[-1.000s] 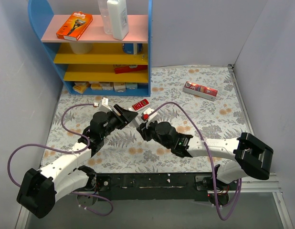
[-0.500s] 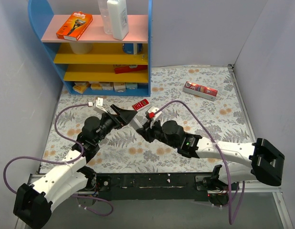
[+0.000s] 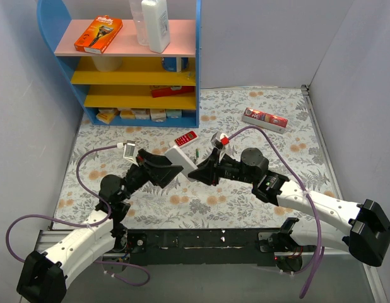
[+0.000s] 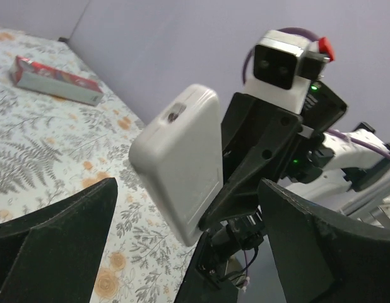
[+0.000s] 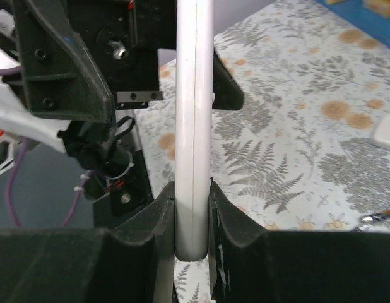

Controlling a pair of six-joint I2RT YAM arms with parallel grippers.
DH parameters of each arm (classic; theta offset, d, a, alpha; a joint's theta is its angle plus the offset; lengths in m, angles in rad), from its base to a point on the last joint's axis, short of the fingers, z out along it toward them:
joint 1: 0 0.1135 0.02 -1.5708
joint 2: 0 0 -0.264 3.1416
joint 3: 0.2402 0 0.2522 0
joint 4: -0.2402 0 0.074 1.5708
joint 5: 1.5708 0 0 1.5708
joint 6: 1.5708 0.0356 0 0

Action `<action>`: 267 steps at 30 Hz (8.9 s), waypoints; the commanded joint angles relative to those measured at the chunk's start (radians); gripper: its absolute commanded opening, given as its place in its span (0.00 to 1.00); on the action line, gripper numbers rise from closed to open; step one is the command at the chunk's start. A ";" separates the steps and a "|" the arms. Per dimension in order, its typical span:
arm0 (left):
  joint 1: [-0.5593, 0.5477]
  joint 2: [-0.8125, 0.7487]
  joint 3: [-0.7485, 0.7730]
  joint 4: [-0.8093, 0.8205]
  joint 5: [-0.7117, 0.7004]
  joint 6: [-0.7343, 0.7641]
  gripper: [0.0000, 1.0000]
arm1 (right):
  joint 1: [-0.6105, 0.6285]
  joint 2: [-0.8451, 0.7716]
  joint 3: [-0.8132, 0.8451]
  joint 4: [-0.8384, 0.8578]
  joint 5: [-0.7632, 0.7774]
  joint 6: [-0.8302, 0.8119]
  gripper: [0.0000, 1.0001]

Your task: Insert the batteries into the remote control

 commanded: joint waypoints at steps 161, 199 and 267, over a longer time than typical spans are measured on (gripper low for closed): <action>-0.068 0.120 -0.271 0.469 -0.380 -0.218 0.00 | -0.007 0.217 -0.222 0.388 0.342 0.630 0.27; -0.068 0.068 -0.310 0.344 -0.516 -0.284 0.00 | -0.024 0.090 -0.364 0.588 0.296 0.644 0.07; -0.065 -0.084 -0.428 -0.005 -0.616 -0.222 0.00 | -0.387 0.158 0.072 -0.600 0.363 0.112 0.88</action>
